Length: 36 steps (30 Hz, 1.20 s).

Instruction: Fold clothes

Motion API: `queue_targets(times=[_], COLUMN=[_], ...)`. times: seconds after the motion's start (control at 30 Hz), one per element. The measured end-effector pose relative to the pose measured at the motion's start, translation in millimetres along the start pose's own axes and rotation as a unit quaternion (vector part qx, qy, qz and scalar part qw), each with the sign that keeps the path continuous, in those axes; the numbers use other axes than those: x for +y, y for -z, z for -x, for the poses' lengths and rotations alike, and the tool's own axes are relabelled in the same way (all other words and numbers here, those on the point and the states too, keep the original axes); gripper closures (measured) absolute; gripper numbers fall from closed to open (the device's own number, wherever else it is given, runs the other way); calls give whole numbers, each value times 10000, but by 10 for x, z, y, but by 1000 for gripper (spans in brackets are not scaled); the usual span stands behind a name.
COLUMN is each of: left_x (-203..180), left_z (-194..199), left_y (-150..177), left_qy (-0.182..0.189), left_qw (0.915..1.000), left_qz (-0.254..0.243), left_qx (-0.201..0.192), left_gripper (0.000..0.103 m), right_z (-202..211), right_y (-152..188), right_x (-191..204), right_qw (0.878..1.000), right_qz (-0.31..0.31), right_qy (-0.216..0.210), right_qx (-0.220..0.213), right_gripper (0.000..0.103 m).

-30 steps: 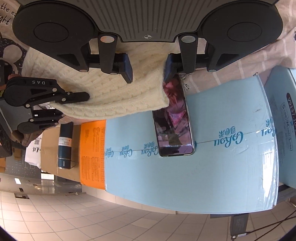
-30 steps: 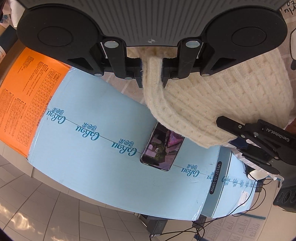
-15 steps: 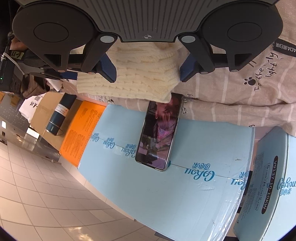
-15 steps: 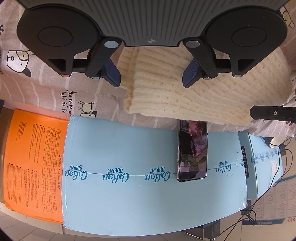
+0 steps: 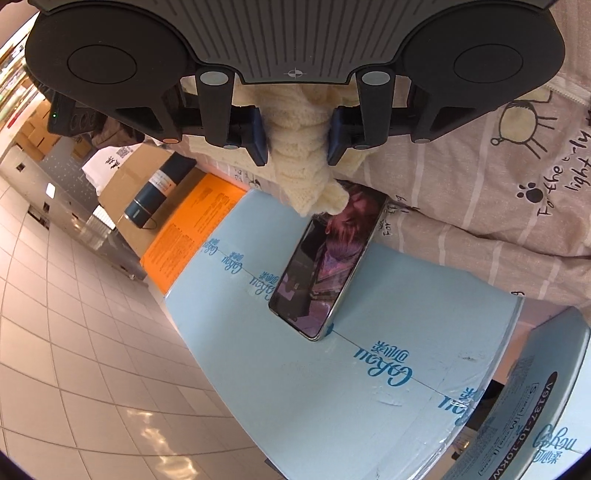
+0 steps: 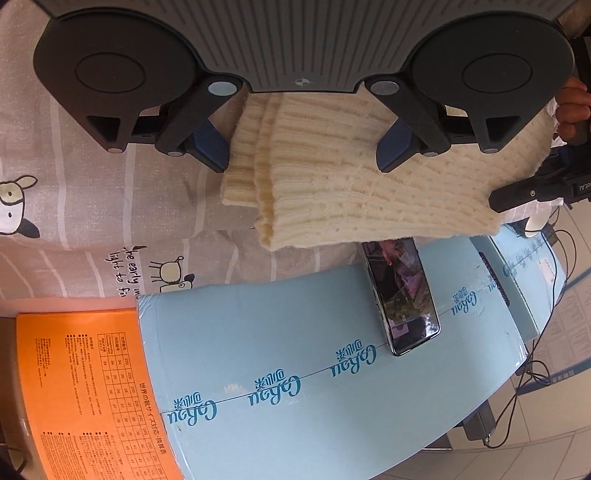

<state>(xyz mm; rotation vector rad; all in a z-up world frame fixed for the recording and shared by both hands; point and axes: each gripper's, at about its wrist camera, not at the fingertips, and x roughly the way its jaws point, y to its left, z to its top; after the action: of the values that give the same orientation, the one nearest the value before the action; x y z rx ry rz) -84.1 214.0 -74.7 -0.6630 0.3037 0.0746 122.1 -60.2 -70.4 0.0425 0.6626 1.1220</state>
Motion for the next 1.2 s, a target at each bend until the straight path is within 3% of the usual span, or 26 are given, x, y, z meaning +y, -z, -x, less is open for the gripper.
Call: queue_targets(times=[0.17, 0.2, 0.3, 0.37, 0.5, 0.6, 0.83, 1.03, 1.2], left_x=[-41, -81, -137, -109, -102, -84, -203, -313, -315], left_z=[46, 87, 273, 405, 497, 404, 208, 48, 16], left_y=[40, 53, 111, 143, 179, 215, 337, 400, 401], left_qy=[-342, -442, -815, -912, -825, -815, -881, -910, -794], left_qw=[9994, 9990, 9962, 9935, 9921, 9923, 9959, 9948, 9957], left_qz=[-60, -110, 179, 538, 748, 855, 177, -351, -319], left_qx=[10, -33, -255, -410, -582, -379, 104, 303, 343], left_gripper=[69, 63, 22, 18, 9, 9, 8, 7, 7], right_z=[33, 47, 159, 233, 283, 268, 139, 107, 51], right_y=[-9, -11, 28, 54, 51, 55, 79, 80, 64], right_x=[56, 63, -12, -61, -84, -45, 5, 6, 30], right_qw=[9998, 9998, 9989, 9966, 9952, 9959, 9973, 9964, 9955], right_qz=[125, 120, -439, -810, -974, -894, -647, -764, -870], right_qy=[141, 176, 147, 127, -15, -12, 44, -31, -72], right_qx=[14, 4, -48, -82, -44, 97, 352, 357, 362], right_gripper=[17, 17, 17, 15, 15, 13, 6, 5, 5])
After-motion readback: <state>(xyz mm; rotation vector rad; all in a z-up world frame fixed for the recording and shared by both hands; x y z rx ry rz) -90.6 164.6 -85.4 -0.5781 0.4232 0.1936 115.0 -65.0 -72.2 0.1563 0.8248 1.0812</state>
